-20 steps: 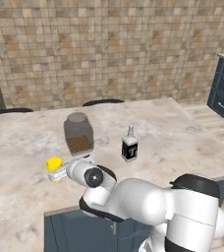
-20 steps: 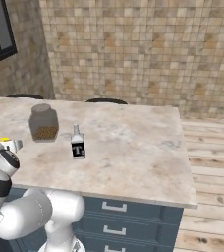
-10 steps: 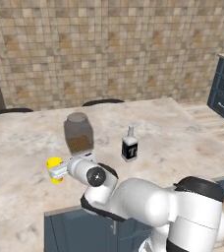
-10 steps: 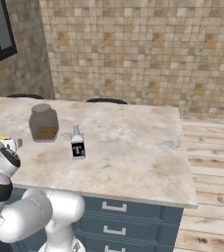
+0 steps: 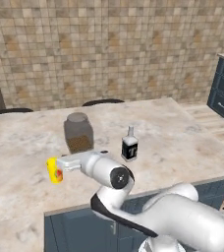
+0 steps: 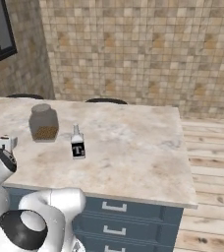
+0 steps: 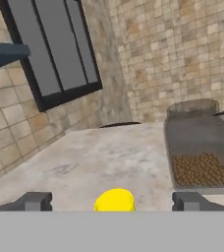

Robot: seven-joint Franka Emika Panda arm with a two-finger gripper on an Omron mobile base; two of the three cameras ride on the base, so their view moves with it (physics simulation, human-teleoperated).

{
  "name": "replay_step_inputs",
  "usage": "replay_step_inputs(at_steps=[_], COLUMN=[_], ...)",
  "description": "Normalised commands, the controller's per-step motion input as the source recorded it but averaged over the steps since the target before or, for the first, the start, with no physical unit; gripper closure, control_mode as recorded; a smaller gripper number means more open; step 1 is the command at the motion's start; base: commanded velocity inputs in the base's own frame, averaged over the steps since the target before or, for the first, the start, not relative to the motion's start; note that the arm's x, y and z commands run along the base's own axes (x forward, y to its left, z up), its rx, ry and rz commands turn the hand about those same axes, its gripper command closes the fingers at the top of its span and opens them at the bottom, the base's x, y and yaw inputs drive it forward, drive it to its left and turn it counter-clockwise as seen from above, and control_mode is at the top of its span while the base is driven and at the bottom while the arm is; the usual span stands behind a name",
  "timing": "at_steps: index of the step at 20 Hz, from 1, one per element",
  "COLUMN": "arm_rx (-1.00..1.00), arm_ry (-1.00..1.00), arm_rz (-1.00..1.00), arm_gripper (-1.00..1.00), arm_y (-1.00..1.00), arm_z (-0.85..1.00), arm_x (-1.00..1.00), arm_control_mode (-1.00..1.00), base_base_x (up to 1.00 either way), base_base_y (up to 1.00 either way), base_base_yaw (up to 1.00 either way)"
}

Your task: Open the cabinet directly in front. Then move the liquor and the cup to the dining counter with the jar on it.

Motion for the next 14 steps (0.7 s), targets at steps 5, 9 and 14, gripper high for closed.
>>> replay_step_inputs(at_steps=[5,9,14], arm_rx=[0.27,0.31,0.25], arm_ry=[0.07,-0.02,-0.34], arm_rz=[-0.03,-0.02,0.00], arm_gripper=[-1.00,-1.00,-1.00], arm_y=[-0.75,-0.99,-1.00], arm_z=[1.00,0.80,0.34], arm_x=[-1.00,-1.00,-1.00], arm_control_mode=[-1.00,-1.00,-1.00], base_base_x=[0.00,0.00,0.00], base_base_y=[0.00,0.00,0.00], base_base_yaw=[0.00,0.00,0.00])
